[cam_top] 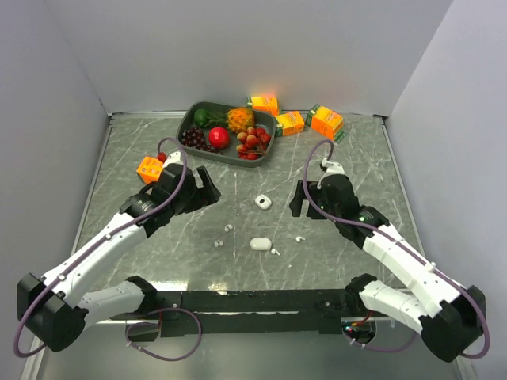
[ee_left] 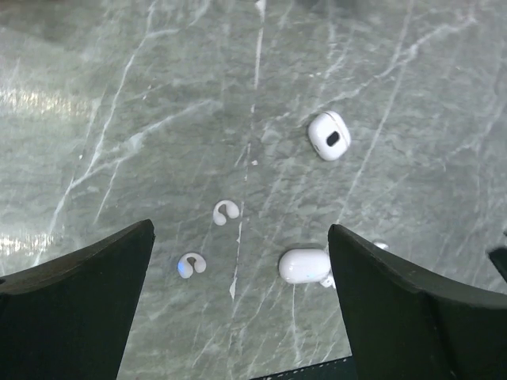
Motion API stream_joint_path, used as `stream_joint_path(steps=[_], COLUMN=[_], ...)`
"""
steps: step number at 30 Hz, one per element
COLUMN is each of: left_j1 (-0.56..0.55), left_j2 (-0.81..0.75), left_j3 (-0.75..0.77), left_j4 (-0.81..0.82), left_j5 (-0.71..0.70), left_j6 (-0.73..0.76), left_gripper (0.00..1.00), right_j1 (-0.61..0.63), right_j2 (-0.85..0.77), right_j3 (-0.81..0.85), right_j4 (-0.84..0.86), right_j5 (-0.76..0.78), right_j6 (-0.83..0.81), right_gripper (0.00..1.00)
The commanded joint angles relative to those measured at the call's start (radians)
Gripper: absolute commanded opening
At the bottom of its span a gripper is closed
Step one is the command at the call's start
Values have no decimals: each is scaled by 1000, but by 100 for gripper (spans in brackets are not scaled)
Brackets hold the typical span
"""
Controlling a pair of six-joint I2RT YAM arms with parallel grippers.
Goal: Insert the wireless bluetooth earbuds into the charging case
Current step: Pick up the charging case at the center of the board.
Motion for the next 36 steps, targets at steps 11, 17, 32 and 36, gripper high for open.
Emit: stream_joint_path(steps=[11, 17, 32, 36], left_j1=[-110, -262, -186, -178], left_j2=[132, 231, 663, 728], left_j3=[45, 12, 367, 407], left_j4=[91, 263, 206, 204], left_j5=[152, 58, 168, 238], left_j6=[282, 512, 675, 693], left_gripper=[96, 96, 96, 96], right_j1=[-27, -26, -27, -26], right_j2=[-40, -135, -221, -189], right_j3=[90, 67, 59, 59], right_j4=[-7, -77, -92, -77], right_j5=[-170, -71, -97, -96], right_j6=[155, 235, 139, 140], right_gripper=[99, 99, 99, 99])
